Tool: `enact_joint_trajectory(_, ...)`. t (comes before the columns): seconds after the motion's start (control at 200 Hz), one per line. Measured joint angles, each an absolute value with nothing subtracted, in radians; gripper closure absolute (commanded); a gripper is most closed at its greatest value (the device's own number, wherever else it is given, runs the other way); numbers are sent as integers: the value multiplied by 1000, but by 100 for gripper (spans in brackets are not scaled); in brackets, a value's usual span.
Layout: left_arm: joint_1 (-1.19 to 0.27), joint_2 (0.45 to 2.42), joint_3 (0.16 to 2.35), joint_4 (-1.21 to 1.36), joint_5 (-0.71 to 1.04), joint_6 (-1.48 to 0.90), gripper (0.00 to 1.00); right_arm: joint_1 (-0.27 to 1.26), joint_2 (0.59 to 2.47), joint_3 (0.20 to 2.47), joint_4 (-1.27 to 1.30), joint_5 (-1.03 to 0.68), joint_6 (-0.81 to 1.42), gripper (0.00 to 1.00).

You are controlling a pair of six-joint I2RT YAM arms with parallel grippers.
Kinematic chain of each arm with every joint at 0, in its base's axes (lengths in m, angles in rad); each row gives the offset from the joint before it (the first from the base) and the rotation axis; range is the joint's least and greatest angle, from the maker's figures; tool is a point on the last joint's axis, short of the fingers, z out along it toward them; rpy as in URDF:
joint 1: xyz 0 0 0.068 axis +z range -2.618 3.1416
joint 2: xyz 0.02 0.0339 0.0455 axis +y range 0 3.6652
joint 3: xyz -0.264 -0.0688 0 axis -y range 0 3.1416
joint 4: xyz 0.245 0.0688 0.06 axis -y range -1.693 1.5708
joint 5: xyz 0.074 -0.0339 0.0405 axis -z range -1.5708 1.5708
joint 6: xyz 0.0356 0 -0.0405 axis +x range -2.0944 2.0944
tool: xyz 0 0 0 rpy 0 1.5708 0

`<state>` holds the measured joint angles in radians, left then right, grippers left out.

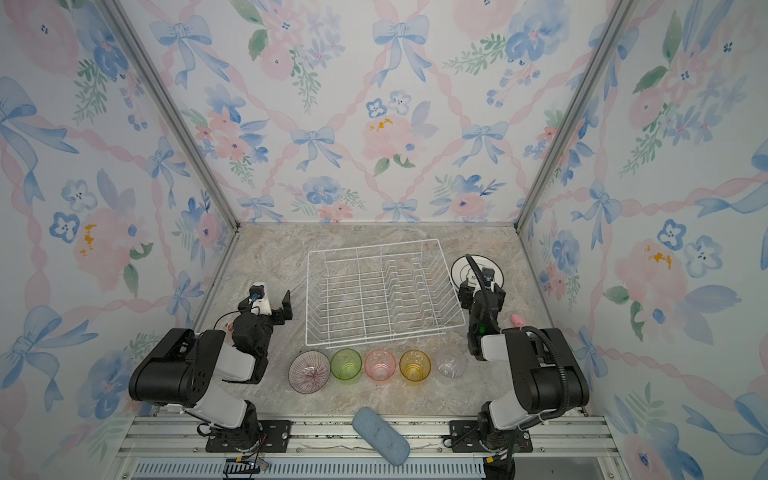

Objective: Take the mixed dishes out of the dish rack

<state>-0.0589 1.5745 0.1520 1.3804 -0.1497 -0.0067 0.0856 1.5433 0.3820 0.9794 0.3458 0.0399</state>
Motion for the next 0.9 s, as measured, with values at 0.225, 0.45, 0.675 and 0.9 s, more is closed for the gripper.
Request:
enact_joint_trajectory(0.225,-68,1606,43,1552,-126,2,2,88,1543,381,952,345,33,3)
enact_joint_trajectory(0.45,-72,1621,18,1605,-96,20,2,88,1543,381,945,345,33,3)
enact_joint_trajectory(0.675,-72,1621,14,1623,-21,50,2,88,1543,381,945,345,33,3)
enact_joint_trajectory(0.9,-73,1621,13,1626,66,86,2,88,1543,381,945,345,33,3)
